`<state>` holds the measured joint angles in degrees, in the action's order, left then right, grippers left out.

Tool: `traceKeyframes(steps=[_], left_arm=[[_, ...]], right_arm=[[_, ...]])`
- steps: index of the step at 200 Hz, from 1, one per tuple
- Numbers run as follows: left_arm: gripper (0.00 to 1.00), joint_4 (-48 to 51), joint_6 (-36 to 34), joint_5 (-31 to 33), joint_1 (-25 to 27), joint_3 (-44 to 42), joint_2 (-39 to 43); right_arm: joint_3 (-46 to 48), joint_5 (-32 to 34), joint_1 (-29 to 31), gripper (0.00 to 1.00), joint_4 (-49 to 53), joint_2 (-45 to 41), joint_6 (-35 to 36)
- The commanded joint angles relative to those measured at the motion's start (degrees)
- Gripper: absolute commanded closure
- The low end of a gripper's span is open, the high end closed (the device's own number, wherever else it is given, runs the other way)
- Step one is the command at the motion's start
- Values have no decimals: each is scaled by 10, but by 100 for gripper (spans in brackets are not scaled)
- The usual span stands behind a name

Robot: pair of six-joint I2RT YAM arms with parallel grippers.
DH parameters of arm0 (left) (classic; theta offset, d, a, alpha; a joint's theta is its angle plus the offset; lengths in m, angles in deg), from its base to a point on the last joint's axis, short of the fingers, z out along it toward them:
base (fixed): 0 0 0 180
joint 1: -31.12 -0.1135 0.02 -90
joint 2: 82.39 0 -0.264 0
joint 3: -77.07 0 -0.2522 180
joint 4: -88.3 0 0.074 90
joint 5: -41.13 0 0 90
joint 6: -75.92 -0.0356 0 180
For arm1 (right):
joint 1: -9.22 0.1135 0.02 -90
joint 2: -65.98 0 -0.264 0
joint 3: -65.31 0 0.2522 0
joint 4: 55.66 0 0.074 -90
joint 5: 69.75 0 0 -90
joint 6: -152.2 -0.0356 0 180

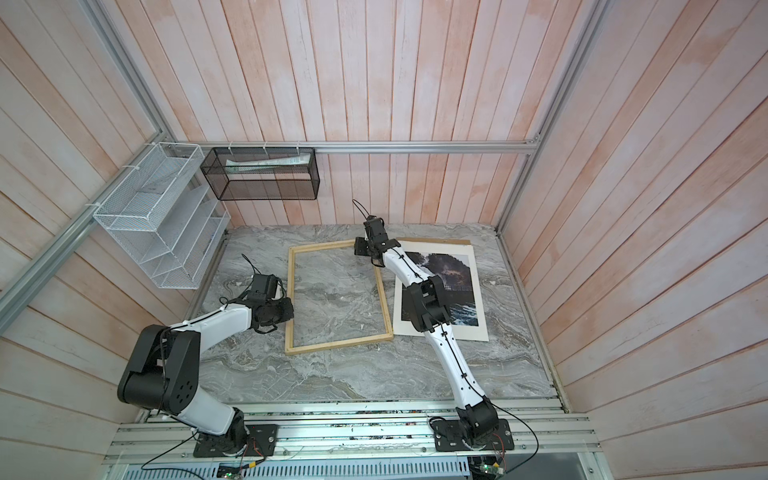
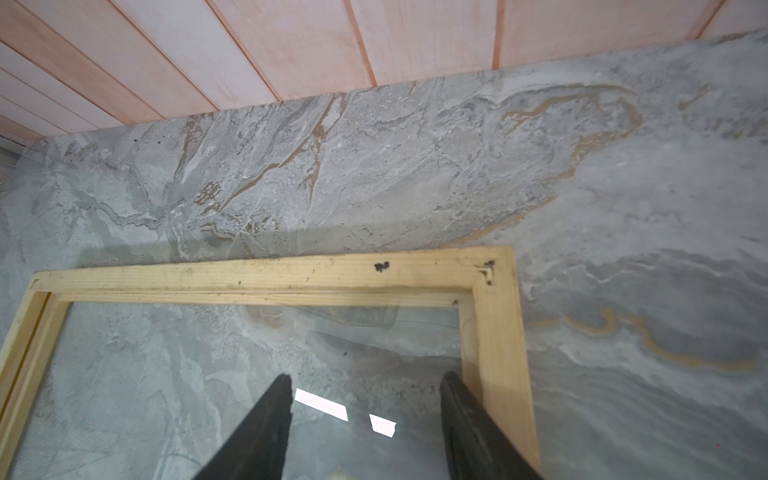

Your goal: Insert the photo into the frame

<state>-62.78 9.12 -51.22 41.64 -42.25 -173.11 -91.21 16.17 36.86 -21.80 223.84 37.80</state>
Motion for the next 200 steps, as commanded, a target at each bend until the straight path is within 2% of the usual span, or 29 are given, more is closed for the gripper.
traceKeyframes(steps=[1, 34, 80, 159, 200], left_arm=[[83, -29, 18, -1, 0, -1, 0], [83, -35, 32, 1, 0, -1, 2], [83, -37, 37, 9, 0, -2, -5], [83, -41, 40, 13, 0, -9, 1], [84, -43, 40, 16, 0, -10, -2]], right_arm=[[4, 51, 13, 43, 78, 24, -17], [45, 114, 36, 45, 117, 4, -20], [82, 151, 56, 46, 149, -20, -29], [167, 172, 58, 47, 176, -58, -41], [266, 154, 58, 47, 147, -115, -44]])
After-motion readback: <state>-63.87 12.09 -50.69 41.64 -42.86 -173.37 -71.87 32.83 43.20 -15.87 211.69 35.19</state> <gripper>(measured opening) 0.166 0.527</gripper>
